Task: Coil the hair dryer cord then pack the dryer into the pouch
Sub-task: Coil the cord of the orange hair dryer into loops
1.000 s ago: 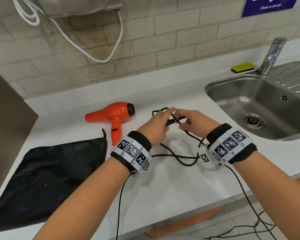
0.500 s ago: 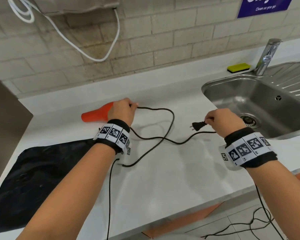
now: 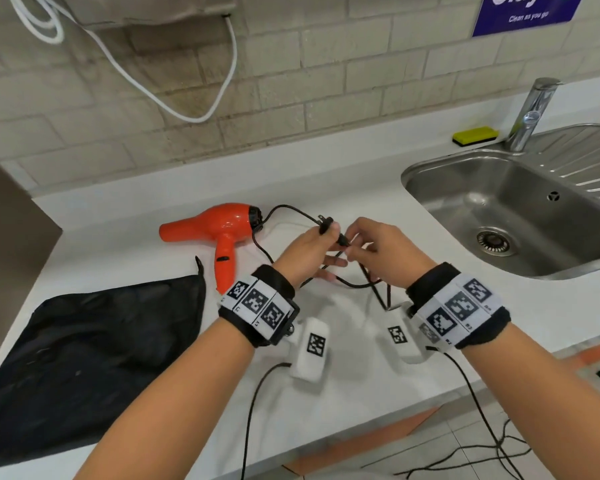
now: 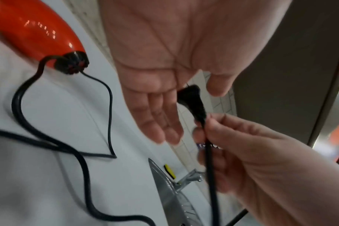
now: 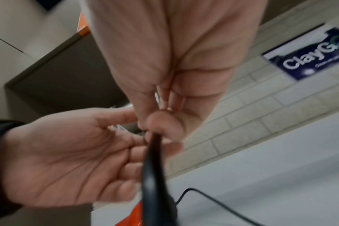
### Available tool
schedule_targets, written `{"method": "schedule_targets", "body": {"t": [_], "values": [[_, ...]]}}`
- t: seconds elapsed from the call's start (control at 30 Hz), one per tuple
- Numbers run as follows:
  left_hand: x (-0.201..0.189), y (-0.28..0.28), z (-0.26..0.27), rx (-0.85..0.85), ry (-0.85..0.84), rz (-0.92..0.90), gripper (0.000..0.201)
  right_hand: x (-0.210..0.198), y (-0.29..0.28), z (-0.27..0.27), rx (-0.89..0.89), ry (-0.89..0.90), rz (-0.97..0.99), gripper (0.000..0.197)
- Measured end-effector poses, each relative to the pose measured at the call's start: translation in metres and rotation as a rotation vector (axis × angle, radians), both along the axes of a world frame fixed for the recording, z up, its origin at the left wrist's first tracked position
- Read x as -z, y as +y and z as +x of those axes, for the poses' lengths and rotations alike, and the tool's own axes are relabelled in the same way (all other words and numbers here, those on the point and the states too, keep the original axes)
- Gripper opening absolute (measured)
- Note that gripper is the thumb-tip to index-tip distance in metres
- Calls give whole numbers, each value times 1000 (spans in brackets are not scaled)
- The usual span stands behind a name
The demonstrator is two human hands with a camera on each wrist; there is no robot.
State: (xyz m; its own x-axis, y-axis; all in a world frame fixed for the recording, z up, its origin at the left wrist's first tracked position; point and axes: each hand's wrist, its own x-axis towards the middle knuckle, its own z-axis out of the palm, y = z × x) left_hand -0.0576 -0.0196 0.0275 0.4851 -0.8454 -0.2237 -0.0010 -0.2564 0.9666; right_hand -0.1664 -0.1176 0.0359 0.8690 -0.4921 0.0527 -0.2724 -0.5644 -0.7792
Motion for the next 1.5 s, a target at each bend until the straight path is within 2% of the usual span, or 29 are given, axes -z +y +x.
{"method": "schedule_targets", "body": {"t": [0.07, 0.13, 0.2, 0.3, 0.37, 0.5, 0.6, 0.67, 0.73, 0.8, 0.87, 0.93, 1.1, 1.17, 1.27, 1.33, 1.4, 1.5], "values": [[-3, 2, 0, -122, 46, -103, 25, 2, 10, 8, -35, -45, 41, 15], [-6, 7, 9, -209, 80, -172, 24, 4, 14, 11, -95, -39, 10, 32], [-12, 17, 22, -264, 51, -199, 17, 6, 12, 10, -179, 88, -48, 42], [-21, 33, 47, -394, -18, -260, 3, 13, 2, 8, -296, 365, -139, 26], [-24, 43, 63, -497, -63, -286, 12, 17, -1, 12, -326, 345, -120, 21], [-28, 58, 91, -666, -73, -361, 8, 23, -18, 37, -226, 200, -45, 32], [-27, 64, 105, -688, -74, -391, 10, 28, -33, 64, -122, 222, -32, 35], [-26, 67, 114, -711, -80, -408, 17, 34, -44, 82, -22, 288, -81, 37], [-26, 71, 124, -757, -100, -409, 14, 34, -51, 99, 26, 393, -150, 39], [-25, 75, 137, -803, -161, -352, 5, 32, -54, 113, -55, 578, -270, 39], [-22, 78, 147, -830, -270, -241, 15, 32, -52, 124, -171, 760, -388, 37], [-18, 78, 154, -829, -307, -160, 15, 37, -50, 131, -266, 891, -394, 38], [-4, 72, 168, -668, -192, -35, 8, 67, -64, 155, -301, 938, -461, 35], [-2, 68, 169, -630, -153, -16, 7, 70, -68, 156, -234, 936, -486, 47], [-7, 61, 171, -665, -101, -117, 19, 66, -72, 149, -99, 929, -393, 63], [-18, 59, 173, -718, -104, -243, 20, 63, -78, 142, -17, 936, -372, 63], [-31, 59, 176, -761, -137, -355, 17, 67, -84, 131, -6, 935, -389, 53], [-42, 60, 176, -811, -153, -466, 9, 79, -92, 114, -112, 979, -605, 20]]}}
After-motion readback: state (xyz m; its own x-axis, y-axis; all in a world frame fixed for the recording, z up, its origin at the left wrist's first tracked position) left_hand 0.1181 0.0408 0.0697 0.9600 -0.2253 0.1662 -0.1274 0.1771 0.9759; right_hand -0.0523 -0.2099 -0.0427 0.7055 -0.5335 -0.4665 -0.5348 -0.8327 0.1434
